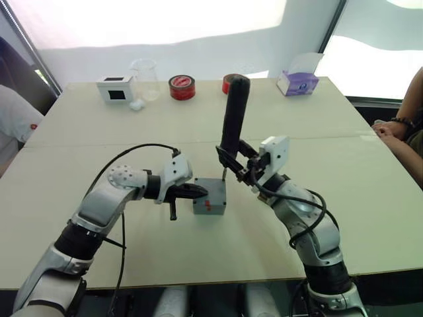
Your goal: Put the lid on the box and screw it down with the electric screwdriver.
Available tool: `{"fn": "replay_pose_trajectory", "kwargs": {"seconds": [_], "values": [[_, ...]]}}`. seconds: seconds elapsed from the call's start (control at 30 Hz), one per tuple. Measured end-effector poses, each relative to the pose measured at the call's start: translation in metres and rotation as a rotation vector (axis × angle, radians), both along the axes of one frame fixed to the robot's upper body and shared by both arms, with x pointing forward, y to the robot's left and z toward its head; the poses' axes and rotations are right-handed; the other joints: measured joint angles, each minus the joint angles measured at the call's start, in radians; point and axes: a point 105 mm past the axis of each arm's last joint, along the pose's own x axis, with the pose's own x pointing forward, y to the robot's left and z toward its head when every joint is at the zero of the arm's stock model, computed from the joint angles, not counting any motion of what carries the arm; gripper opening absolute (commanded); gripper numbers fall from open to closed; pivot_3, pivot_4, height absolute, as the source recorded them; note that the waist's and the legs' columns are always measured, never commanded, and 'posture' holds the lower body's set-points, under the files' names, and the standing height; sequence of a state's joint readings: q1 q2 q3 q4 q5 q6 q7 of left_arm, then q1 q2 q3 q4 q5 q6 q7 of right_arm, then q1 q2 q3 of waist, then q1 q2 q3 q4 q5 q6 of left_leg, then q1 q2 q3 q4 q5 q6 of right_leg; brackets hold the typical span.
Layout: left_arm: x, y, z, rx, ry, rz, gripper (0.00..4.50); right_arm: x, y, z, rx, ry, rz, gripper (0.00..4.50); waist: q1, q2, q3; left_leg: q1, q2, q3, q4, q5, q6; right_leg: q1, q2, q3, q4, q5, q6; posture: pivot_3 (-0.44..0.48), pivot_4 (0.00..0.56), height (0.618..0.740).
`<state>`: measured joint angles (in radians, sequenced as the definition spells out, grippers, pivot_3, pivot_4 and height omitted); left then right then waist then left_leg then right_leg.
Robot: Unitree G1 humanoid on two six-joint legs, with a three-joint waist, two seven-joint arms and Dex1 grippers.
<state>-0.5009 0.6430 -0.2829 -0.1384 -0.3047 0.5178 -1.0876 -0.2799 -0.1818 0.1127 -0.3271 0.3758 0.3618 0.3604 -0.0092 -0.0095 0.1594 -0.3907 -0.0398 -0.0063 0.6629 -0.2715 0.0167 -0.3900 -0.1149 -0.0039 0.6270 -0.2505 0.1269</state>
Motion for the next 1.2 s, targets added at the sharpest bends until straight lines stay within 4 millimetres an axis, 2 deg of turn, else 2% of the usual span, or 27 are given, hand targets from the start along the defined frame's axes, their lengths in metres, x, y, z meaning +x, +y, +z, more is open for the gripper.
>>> {"fn": "replay_pose_trajectory", "kwargs": {"seconds": [0.43,0.8,1.2], "values": [[-0.002,0.001,-0.004,0.001,0.006,-0.002,0.0,-0.011,-0.001,-0.008,-0.047,-0.043,0.02,1.75,0.001,-0.001,-0.009,0.0,0.0,-0.001,0.0,-0.001,0.001,0.0,-0.001,0.0,-0.001,-0.001,-0.001,0.0,0.15,0.74],[-0.003,0.001,-0.007,0.009,0.008,-0.012,0.0,0.0,0.004,-0.012,-0.037,-0.039,-0.005,1.75,0.0,-0.003,-0.02,0.001,0.0,-0.001,-0.003,-0.001,0.002,0.001,-0.002,-0.001,-0.005,-0.002,-0.004,0.0,0.15,0.74],[-0.007,0.002,-0.011,0.017,0.02,-0.019,0.0,-0.006,0.005,-0.018,-0.062,-0.051,0.016,1.75,0.001,-0.004,-0.032,0.003,0.0,-0.001,-0.011,-0.001,0.002,0.003,-0.004,-0.001,-0.012,-0.003,-0.005,0.0,0.15,0.74]]}}
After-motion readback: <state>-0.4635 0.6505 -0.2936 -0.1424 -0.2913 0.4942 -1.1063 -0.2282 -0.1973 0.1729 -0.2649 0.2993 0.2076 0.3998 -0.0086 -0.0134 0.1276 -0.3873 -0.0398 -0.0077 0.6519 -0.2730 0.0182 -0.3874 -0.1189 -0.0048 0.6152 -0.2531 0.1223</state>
